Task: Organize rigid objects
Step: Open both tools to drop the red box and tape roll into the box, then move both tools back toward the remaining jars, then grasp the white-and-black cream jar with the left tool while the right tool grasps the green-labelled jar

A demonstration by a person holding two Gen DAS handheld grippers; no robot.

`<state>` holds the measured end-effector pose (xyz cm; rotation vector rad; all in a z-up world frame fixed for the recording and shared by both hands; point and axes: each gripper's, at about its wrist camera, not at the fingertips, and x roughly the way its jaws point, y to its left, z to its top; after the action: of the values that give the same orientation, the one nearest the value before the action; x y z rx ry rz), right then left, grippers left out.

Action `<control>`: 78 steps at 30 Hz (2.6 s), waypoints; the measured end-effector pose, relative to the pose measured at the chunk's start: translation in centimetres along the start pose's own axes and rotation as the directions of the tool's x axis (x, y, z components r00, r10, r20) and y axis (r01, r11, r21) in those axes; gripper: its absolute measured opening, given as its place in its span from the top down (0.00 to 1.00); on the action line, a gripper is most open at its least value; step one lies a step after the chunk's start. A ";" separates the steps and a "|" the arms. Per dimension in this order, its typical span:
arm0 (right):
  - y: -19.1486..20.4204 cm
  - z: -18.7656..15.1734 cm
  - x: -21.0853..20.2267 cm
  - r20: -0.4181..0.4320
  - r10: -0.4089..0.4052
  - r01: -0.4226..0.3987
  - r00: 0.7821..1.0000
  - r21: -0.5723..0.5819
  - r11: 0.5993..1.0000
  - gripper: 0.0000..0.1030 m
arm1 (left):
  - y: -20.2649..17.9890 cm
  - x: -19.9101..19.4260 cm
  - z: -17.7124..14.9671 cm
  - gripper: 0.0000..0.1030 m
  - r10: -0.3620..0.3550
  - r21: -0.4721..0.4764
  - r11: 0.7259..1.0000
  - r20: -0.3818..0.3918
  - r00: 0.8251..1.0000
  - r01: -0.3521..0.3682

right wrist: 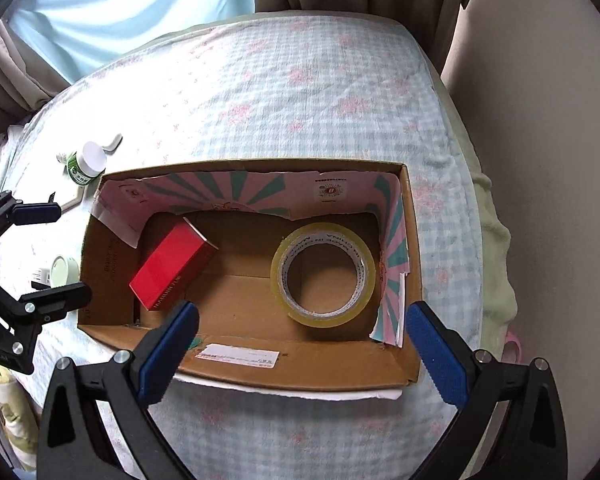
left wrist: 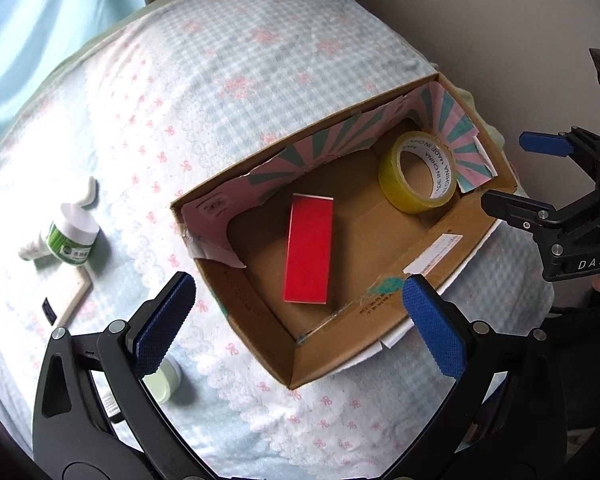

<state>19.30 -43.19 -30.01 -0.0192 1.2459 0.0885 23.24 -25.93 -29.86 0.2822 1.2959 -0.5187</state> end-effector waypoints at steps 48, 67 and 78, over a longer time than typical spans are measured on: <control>35.4 16.5 7.5 -0.097 0.065 -0.094 0.993 -0.345 0.934 0.00 | 26.7 -1.1 -26.4 0.00 0.124 -0.821 0.566 -0.004 0.992 -0.074; 39.1 19.5 20.9 -0.160 -0.024 -0.034 0.987 -0.349 0.937 0.11 | 27.6 9.0 -23.5 0.16 0.143 -0.790 0.597 -0.066 0.988 -0.139; 39.1 19.0 23.3 -0.171 -0.027 -0.031 0.985 -0.328 0.944 0.31 | 27.9 10.9 -21.9 0.43 0.192 -0.752 0.627 -0.102 0.976 -0.202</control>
<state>41.59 -1.70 -44.73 -0.3229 1.3938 0.3031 21.22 6.13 -48.46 -0.2900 1.3639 0.2555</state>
